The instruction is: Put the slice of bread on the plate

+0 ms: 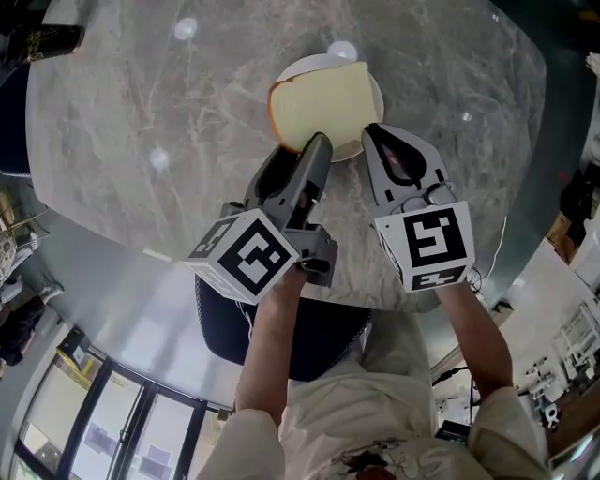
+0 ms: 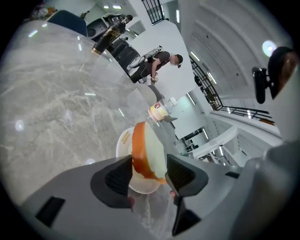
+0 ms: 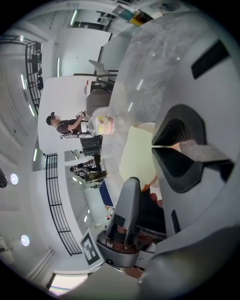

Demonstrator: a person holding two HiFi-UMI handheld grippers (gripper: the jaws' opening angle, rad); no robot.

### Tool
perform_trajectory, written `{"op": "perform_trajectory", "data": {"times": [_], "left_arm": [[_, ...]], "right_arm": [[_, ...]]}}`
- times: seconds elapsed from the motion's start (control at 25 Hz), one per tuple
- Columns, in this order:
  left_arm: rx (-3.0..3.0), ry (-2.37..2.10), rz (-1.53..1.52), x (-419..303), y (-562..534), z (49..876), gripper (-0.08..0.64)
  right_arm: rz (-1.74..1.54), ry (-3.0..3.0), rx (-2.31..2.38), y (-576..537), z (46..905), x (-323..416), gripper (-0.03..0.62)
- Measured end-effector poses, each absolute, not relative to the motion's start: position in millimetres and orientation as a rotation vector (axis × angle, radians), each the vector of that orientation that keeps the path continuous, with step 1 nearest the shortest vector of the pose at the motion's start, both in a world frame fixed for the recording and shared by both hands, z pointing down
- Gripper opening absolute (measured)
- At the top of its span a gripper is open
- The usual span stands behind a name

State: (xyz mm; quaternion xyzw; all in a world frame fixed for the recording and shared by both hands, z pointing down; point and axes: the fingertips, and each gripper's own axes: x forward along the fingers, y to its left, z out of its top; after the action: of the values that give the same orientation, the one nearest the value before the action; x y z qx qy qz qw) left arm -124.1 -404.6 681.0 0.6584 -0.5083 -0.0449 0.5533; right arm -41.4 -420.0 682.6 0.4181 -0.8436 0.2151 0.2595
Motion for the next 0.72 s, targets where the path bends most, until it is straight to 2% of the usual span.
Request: {"op": "perform_trajectory", "data": {"times": [0.72], "left_arm": [[1.483, -1.264, -0.175, -139, -362, 656, 0.213]], "right_arm": [[0.575, -2.369, 1.153, -406, 654, -34, 0.005]]}}
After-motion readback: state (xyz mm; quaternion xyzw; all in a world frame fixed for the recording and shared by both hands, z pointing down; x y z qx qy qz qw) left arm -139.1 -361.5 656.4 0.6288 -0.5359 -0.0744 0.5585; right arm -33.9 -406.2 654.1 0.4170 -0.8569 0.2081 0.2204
